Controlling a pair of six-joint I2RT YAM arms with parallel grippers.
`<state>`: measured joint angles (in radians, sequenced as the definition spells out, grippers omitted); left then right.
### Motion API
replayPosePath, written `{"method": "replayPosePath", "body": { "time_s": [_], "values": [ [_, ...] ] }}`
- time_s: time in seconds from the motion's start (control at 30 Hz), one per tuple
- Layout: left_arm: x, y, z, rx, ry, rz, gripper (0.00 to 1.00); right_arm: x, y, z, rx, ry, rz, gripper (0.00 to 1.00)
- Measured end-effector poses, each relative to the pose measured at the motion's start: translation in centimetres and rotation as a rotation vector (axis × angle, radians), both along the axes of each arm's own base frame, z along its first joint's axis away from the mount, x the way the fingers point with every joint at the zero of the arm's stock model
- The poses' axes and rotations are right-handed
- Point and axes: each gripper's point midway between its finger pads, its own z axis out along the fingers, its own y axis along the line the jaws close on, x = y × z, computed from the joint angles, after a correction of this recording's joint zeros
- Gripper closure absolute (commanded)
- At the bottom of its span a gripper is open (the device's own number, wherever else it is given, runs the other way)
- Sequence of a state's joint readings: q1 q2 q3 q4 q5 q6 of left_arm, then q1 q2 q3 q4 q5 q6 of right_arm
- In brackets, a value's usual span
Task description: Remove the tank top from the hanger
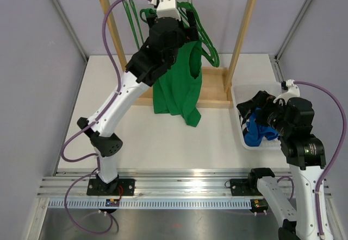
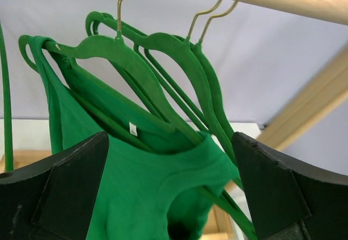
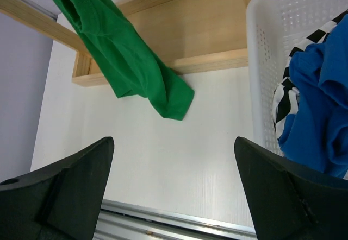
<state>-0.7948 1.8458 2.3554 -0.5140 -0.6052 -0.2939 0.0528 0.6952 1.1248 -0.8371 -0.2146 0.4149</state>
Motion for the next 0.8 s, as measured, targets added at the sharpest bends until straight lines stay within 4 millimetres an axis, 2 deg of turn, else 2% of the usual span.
{"method": "replayPosePath", "body": {
  "time_s": [0.07, 0.2, 0.37, 0.57, 0.7, 0.8],
  "values": [
    [1.2, -0.3, -0.6, 0.015, -0.003, 0.036, 0.01, -0.6, 0.4, 0.1, 0.008, -0.002, 0.027, 0.01],
    [2.6, 0.2, -2.1, 0.051, 0.013, 0.082, 0.08, -1.6, 0.9, 0.2, 0.016, -0.008, 0.061, 0.00],
    [4.5, 2.9, -2.8, 0.052, 0.039, 0.142, 0.11, -2.3, 1.3, 0.5, 0.023, -0.021, 0.090, 0.01],
    [5.9, 5.1, -3.6, 0.046, 0.081, 0.155, 0.14, -2.6, 1.5, 1.2, 0.027, -0.032, 0.101, 0.00],
    [6.3, 5.4, -4.2, 0.036, 0.107, 0.122, 0.14, -2.7, 1.7, 1.4, 0.033, -0.037, 0.114, 0.00],
    [6.2, 4.9, -4.5, 0.026, 0.124, 0.079, 0.13, -2.7, 1.8, 1.4, 0.034, -0.036, 0.117, 0.01]
  ]
}}
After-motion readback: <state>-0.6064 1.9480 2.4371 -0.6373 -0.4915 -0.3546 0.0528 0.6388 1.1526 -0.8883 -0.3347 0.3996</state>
